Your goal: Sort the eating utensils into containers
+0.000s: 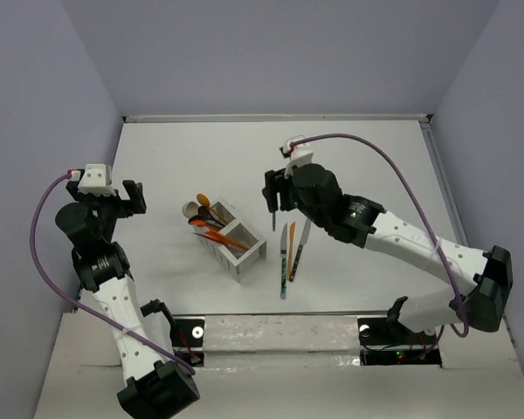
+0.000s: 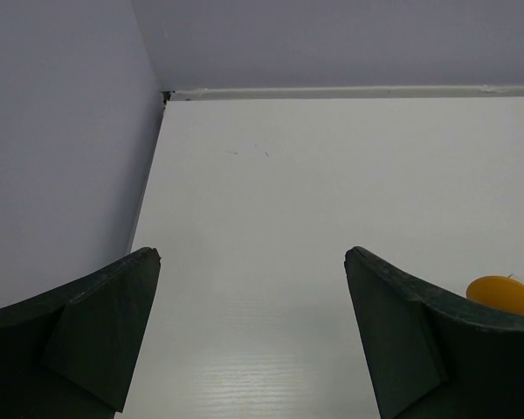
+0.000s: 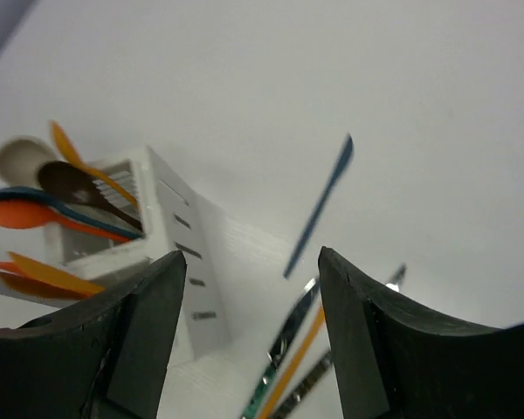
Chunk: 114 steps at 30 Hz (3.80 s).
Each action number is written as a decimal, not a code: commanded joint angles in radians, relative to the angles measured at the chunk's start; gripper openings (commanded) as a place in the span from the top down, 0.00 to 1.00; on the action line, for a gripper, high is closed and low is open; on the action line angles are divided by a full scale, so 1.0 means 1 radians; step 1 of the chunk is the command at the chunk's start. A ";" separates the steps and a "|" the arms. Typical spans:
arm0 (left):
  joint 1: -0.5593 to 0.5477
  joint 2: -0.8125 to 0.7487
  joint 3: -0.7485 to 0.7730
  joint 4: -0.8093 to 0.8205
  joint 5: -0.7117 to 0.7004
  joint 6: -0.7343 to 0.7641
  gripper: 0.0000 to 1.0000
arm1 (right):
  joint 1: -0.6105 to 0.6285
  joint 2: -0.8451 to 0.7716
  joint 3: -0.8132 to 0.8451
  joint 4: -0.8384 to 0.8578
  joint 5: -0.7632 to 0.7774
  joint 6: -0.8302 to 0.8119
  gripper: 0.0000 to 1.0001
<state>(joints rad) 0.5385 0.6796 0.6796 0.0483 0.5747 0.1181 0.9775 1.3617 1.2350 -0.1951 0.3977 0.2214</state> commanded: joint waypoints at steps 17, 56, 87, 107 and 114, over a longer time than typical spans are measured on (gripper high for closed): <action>0.017 -0.072 -0.014 0.051 0.082 0.002 0.01 | -0.111 0.416 -0.011 -0.684 -0.117 0.518 0.44; 0.037 -0.074 -0.022 0.062 0.097 0.000 0.01 | -0.207 0.519 0.017 -0.629 -0.154 0.398 0.76; 0.046 0.106 0.043 -0.047 0.102 0.026 0.04 | 0.104 0.046 -0.134 0.700 -0.531 -0.499 1.00; 0.046 0.098 0.032 -0.045 0.143 0.032 0.04 | 0.104 0.161 -0.341 0.761 -0.474 -0.430 1.00; 0.046 0.092 0.028 -0.041 0.148 0.032 0.04 | 0.104 0.146 -0.335 0.720 -0.458 -0.432 0.55</action>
<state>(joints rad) 0.5781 0.7879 0.6697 -0.0193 0.6964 0.1417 1.0851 1.5486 0.8875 0.4660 -0.0780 -0.2031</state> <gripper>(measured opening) 0.957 0.300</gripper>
